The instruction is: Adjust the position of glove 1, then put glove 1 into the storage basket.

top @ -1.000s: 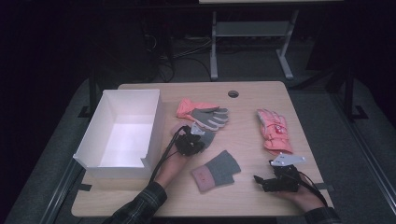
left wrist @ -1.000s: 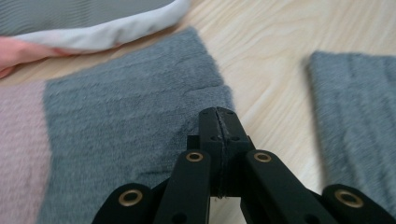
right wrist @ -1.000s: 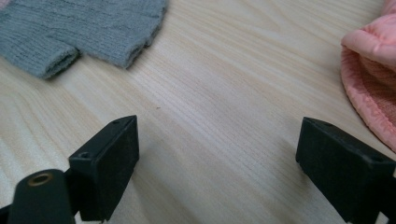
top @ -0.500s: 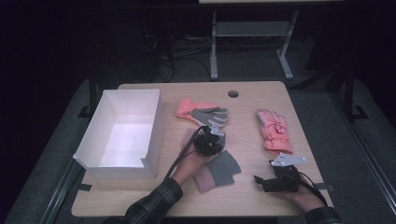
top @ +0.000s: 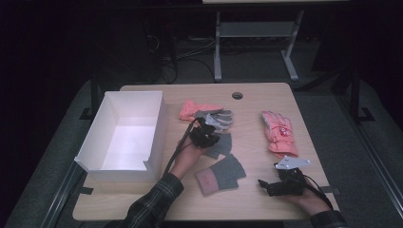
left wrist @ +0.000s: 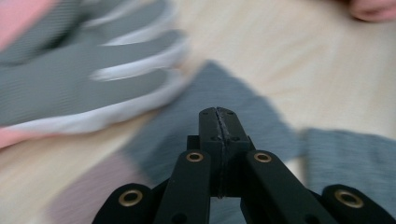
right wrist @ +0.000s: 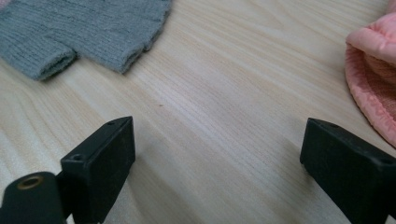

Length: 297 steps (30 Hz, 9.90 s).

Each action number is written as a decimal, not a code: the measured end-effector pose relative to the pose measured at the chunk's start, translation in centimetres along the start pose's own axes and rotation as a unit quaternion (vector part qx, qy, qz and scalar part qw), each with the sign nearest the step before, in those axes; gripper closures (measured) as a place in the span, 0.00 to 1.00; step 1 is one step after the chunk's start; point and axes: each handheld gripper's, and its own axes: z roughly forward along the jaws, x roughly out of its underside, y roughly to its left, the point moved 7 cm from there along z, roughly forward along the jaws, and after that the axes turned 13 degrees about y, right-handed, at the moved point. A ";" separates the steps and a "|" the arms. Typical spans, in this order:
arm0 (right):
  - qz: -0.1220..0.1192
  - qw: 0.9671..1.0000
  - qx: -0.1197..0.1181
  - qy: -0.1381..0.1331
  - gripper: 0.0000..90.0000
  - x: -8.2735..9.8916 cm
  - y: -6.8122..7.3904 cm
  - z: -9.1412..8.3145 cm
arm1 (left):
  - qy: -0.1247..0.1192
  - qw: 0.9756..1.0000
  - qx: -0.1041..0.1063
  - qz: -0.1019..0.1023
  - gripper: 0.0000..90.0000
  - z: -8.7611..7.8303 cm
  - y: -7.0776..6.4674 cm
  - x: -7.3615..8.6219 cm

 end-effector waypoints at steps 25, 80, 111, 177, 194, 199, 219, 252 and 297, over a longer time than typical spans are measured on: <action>0.001 1.000 0.000 0.001 0.10 0.0 0.0 0.0 | 0.050 0.995 -0.059 -0.056 1.00 -0.5 3.3 4.0; 0.001 1.000 0.002 0.000 0.09 0.0 -0.1 0.0 | 0.034 0.996 0.051 0.072 0.96 -0.3 -2.9 4.8; 0.001 1.000 0.002 0.000 0.09 0.0 -0.1 0.0 | -0.004 0.982 0.138 0.133 0.96 -5.3 -8.7 4.3; 0.000 1.000 0.002 0.000 0.09 0.0 -0.1 0.0 | 0.068 0.976 0.142 0.152 0.17 -0.4 -10.2 6.0; 0.000 1.000 0.002 0.001 0.09 0.0 -0.1 0.1 | 0.074 0.972 0.160 0.158 0.35 -0.4 -10.4 6.2; 0.000 1.000 0.002 0.001 0.09 0.0 -0.1 0.1 | 0.076 0.969 0.174 0.159 0.47 -0.6 -10.6 6.2; 0.000 1.000 0.002 0.002 0.09 0.0 -0.1 0.1 | 0.076 0.964 0.199 0.158 0.72 -1.6 -10.9 5.7; 0.000 1.000 0.002 0.001 0.09 0.0 -0.1 0.1 | 0.016 0.981 0.160 0.104 0.72 -9.3 -7.2 2.3; 0.000 1.000 0.002 0.000 0.09 0.0 -0.1 0.1 | -0.087 0.992 0.023 -0.086 0.72 -21.3 7.9 7.2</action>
